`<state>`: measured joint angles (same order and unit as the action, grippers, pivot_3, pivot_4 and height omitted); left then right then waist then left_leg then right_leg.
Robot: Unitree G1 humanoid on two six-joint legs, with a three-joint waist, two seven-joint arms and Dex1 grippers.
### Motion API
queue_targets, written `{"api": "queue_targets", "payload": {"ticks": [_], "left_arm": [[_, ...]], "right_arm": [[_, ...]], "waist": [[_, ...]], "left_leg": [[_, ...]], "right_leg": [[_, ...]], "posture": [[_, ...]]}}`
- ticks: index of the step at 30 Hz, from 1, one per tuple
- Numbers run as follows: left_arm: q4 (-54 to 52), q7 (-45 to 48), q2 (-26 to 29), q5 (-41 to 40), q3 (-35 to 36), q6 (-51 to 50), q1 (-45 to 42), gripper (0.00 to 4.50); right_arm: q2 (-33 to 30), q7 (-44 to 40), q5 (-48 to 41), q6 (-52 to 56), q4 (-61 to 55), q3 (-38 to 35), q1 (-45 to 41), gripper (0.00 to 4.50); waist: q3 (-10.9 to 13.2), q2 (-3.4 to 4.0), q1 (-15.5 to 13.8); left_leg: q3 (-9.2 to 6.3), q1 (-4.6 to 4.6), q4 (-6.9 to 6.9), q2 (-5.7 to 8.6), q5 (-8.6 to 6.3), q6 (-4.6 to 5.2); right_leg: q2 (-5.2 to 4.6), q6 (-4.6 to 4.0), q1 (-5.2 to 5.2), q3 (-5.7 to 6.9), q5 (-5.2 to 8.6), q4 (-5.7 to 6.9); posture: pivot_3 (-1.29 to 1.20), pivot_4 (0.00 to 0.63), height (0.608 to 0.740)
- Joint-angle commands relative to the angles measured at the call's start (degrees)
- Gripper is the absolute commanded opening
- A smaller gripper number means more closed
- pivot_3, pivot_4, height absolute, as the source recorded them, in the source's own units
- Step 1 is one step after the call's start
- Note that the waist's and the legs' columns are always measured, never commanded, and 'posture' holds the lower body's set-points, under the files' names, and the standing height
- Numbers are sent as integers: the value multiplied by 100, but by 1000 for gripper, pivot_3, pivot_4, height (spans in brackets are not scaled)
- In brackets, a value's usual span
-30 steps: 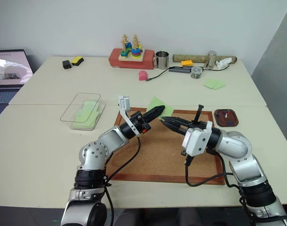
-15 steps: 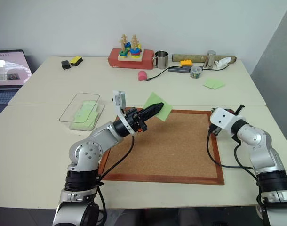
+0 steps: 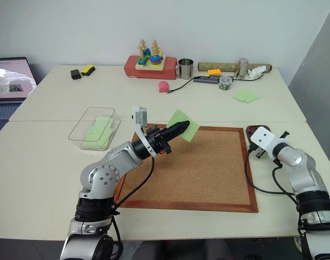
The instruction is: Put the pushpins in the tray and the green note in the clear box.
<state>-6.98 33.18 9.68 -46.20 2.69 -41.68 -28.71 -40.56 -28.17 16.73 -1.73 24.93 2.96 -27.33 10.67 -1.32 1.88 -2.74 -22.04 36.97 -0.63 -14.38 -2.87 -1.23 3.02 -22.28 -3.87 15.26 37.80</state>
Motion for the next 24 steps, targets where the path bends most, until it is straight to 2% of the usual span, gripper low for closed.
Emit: {"api": "queue_targets", "payload": {"ticks": [1, 3, 17, 20, 24], "left_arm": [[-238, 56, -31, 25, -30, 146, -16, 0], [-228, 55, -28, 27, -26, 152, -27, 0], [-197, 25, 32, 68, 22, 205, -103, 0], [-321, -22, 182, 109, 96, 193, -99, 0], [-669, -97, 848, 119, 513, 56, -75, 0]], "right_arm": [[-188, 121, -63, -5, -112, -198, -84, 1846], [-221, 155, -87, -11, -173, -246, -81, 2248], [-208, 161, -511, 114, -258, -525, -180, 2248], [-239, -100, -759, 195, -655, -594, -148, 2248], [-304, -1207, -1697, 748, -1995, -610, 28, 2248]], "waist": [[0, 0, -2], [0, 0, -2], [0, 0, -1], [0, 0, 1], [2, -1, 41]], "left_leg": [[0, 0, 0, 0, 0, 0], [1, -1, 0, 0, 0, 0], [1, 0, 0, 0, 0, 0], [1, 0, 0, 0, 0, 0], [0, 1, -1, -5, 0, 0]], "right_leg": [[0, 0, 0, 0, 0, 0], [0, 0, 0, 0, 0, -1], [0, 0, 0, 0, 0, 0], [0, 0, 0, 0, 0, -1], [5, 1, -2, -2, 0, 1]], "posture": [[0, 150, 740], [0, 150, 740], [0, 150, 740], [0, 150, 740], [0, 150, 740]]}}
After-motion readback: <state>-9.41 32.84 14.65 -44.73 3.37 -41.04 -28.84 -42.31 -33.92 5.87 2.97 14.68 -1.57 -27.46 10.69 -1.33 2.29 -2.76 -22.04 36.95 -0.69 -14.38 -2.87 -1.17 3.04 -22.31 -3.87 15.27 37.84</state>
